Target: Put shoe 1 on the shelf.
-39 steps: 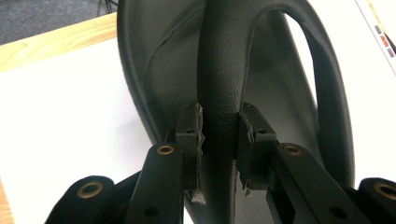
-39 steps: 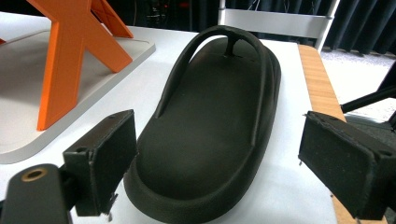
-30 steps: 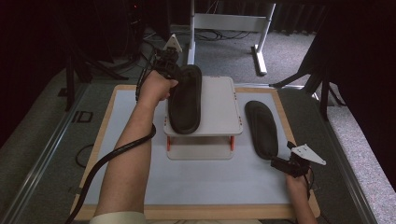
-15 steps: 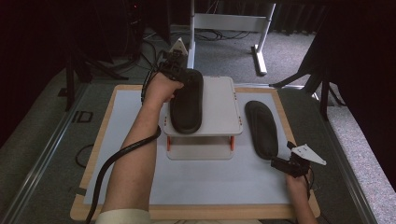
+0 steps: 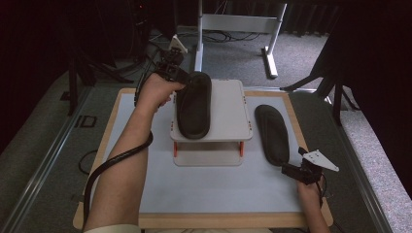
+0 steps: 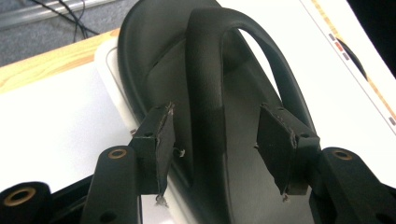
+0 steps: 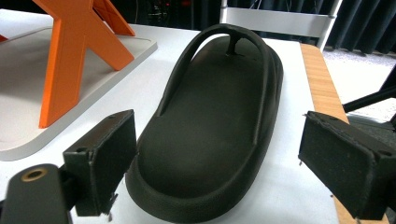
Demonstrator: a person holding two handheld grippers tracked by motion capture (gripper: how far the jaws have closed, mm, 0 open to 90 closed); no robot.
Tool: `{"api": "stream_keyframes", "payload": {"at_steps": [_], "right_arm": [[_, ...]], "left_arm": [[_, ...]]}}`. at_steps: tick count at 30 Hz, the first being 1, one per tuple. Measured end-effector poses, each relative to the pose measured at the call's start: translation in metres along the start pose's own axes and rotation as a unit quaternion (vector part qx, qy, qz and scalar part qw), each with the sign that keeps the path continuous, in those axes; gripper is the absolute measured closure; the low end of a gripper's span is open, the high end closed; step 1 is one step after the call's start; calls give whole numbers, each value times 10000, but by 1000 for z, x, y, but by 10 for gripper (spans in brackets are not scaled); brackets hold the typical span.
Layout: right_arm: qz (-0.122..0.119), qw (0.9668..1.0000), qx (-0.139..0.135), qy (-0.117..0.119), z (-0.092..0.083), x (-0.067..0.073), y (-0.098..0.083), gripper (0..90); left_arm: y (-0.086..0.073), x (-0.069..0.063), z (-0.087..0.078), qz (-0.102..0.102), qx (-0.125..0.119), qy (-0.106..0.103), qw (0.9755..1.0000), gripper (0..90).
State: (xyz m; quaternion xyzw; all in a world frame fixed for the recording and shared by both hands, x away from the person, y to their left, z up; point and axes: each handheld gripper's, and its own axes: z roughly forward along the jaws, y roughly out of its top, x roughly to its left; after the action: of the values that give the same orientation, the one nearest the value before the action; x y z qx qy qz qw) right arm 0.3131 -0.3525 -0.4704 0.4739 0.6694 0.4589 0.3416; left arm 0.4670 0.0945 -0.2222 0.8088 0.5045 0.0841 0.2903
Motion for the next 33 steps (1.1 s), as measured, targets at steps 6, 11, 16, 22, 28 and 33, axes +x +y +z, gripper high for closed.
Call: {"api": "stream_keyframes", "payload": {"at_steps": [6,11,16,22,28,33], "right_arm": [[-7,10000,22,4,0,0,0,108],[-31,10000,58,-1,1,0,0,108],[-29,10000,60,13,1,1,0,108],[-8,10000,47,32,1,0,0,108],[8,10000,46,76,1,0,0,108],[-12,9999,47,88,1,0,0,108]], "left_arm": [[-13,10,-16,44,-193,-71,9998,460],[-26,23,-22,27,-225,18,9997,460],[-36,35,-24,-17,-282,29,9996,460],[-53,50,-19,-45,-314,81,9995,460],[-72,63,-13,-99,-337,172,9992,459],[-84,68,-9,-120,-386,186,9990,435]]}}
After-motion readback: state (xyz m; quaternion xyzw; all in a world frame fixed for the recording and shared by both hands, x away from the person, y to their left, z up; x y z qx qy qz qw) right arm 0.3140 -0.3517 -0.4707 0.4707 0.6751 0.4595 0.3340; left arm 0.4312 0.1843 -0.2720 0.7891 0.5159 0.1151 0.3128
